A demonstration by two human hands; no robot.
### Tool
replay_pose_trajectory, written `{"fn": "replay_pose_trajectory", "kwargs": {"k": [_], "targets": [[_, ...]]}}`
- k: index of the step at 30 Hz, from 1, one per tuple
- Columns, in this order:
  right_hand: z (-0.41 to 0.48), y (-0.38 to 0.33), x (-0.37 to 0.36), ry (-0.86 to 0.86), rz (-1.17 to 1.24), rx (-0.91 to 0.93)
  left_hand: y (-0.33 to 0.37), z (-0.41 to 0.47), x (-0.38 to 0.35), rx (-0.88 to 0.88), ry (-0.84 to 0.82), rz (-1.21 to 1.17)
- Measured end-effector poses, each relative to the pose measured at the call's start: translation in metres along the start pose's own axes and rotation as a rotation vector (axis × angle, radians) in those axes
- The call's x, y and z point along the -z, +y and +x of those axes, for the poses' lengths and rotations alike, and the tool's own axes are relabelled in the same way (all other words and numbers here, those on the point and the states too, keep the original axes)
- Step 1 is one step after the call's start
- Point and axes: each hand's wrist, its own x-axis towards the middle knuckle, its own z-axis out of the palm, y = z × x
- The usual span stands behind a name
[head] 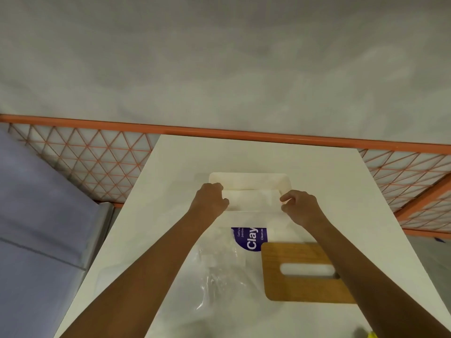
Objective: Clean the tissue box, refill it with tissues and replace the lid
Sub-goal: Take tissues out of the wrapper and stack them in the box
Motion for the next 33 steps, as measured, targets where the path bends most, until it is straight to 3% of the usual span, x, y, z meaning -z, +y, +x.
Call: {"fn": "replay_pose_trajectory", "kwargs": {"k": [8, 14, 25, 30, 33], "targets": [[-0.062, 0.009, -0.037, -0.243, 0.268, -0.073, -0.040, -0.057, 0.006, -0.011, 0.103, -0.037], [-0.091, -0.002, -0.074, -0.468, 0.502, -0.189, -0.079, -0.096, 0.003, 0.016, 0.085, 0.005], [-0.119, -0.027, -0.112, -0.496, 0.517, -0.068, -0.144, -0.141, -0.015, -0.039, -0.146, 0.211], [-0.119, -0.034, -0.130, -0.373, 0.225, 0.065, -0.158, -0.143, -0.034, -0.088, -0.115, 0.289], [-0.122, -0.035, -0.138, -0.316, 0.159, 0.054, -0.158, -0.142, -0.036, -0.091, -0.095, 0.273]]}}
